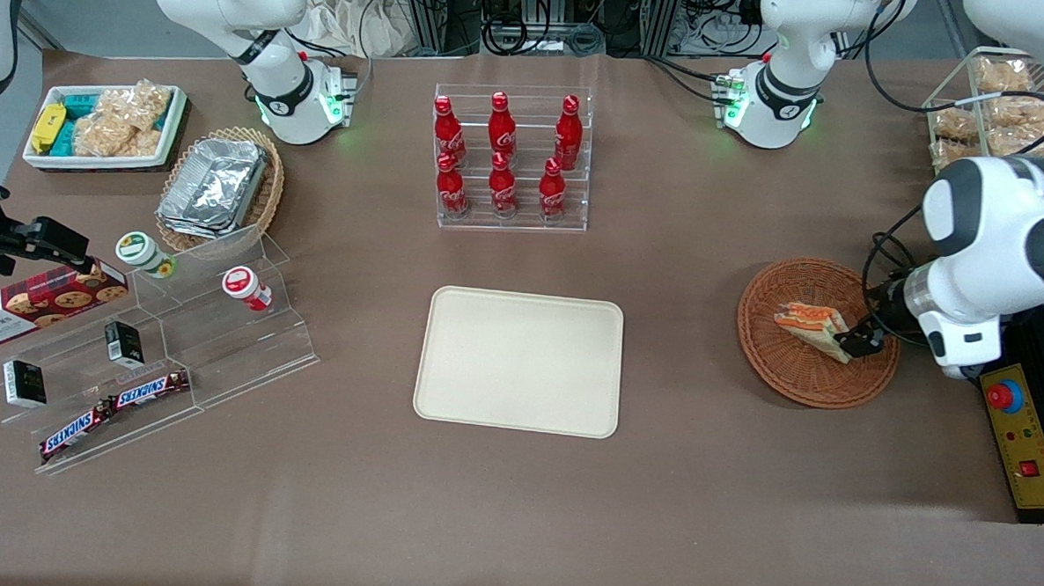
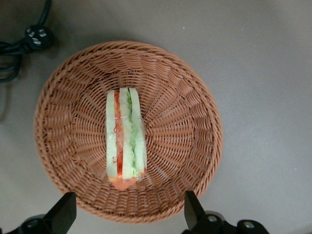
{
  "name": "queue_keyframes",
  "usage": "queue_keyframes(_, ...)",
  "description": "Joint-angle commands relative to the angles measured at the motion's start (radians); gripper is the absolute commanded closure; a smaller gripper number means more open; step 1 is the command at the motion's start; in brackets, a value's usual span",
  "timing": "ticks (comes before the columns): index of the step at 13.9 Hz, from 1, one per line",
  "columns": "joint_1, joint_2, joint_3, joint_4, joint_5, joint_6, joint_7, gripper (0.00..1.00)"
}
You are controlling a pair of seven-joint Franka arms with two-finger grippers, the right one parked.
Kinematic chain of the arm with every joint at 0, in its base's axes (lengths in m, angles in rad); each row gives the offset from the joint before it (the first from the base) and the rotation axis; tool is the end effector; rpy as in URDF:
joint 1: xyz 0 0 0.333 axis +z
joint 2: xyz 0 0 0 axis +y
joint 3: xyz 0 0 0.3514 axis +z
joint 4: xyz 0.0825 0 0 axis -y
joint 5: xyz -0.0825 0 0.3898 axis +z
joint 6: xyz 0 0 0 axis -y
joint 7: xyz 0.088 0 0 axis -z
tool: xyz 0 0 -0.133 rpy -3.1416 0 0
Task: Place sandwich from basket to tray
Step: 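Lower the open left gripper over the sandwich in the wicker basket, then close the left gripper on the sandwich's crust edge and lift it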
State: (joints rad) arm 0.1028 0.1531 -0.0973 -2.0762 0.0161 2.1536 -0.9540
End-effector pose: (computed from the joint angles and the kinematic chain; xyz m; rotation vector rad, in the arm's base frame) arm 0.5716 0.0051 0.3555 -2.7627 -1.4220 0.1048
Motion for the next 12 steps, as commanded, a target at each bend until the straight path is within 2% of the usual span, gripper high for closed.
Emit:
queue_keyframes(1, 0.012, -0.023, -0.007, -0.094, 0.008, 0.101, -0.026, 0.01)
queue_keyframes(7, 0.031, 0.051, -0.007, -0.128, 0.010, 0.250, -0.026, 0.01)
queue_keyframes(12, 0.029, 0.066, -0.009, -0.130, 0.008, 0.270, -0.028, 0.01)
